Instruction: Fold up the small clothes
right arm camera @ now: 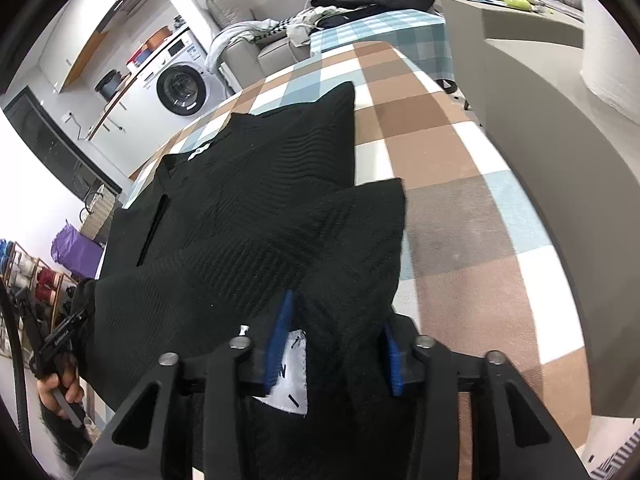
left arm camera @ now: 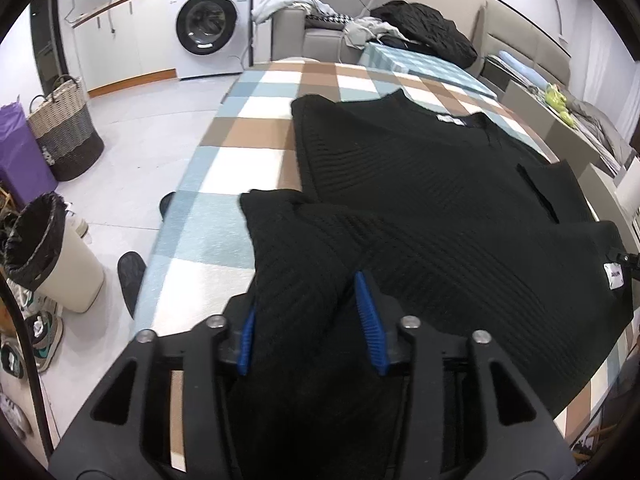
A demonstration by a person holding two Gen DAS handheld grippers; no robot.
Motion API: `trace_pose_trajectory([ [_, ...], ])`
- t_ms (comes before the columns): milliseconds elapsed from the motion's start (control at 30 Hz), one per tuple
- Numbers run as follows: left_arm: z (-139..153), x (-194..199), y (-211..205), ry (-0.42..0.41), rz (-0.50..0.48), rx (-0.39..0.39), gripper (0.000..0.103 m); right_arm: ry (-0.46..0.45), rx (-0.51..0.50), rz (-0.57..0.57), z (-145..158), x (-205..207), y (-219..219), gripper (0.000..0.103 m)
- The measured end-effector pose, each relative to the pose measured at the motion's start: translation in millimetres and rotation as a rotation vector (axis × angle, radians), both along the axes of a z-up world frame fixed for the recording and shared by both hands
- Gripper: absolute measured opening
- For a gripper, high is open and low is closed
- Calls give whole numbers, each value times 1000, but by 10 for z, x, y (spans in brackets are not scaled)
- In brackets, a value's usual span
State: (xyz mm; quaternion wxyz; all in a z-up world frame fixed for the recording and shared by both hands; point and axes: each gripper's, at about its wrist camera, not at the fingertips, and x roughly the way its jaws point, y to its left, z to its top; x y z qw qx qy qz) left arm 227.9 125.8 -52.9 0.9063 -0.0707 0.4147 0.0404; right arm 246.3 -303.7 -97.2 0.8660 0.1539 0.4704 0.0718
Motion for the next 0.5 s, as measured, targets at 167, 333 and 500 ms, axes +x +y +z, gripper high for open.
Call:
trace_pose_trajectory([
  [167,64,-320,171,-10,80,-7,56,-43,19,-15,96,-293,-152,48],
  [333,56,-619,300,-16,125,-36,56,-66,18,-18,133,-519,-264,51],
  [500,1,-652,303,-12,116,-63,56,-86,14,12,142,-634,-265,52],
])
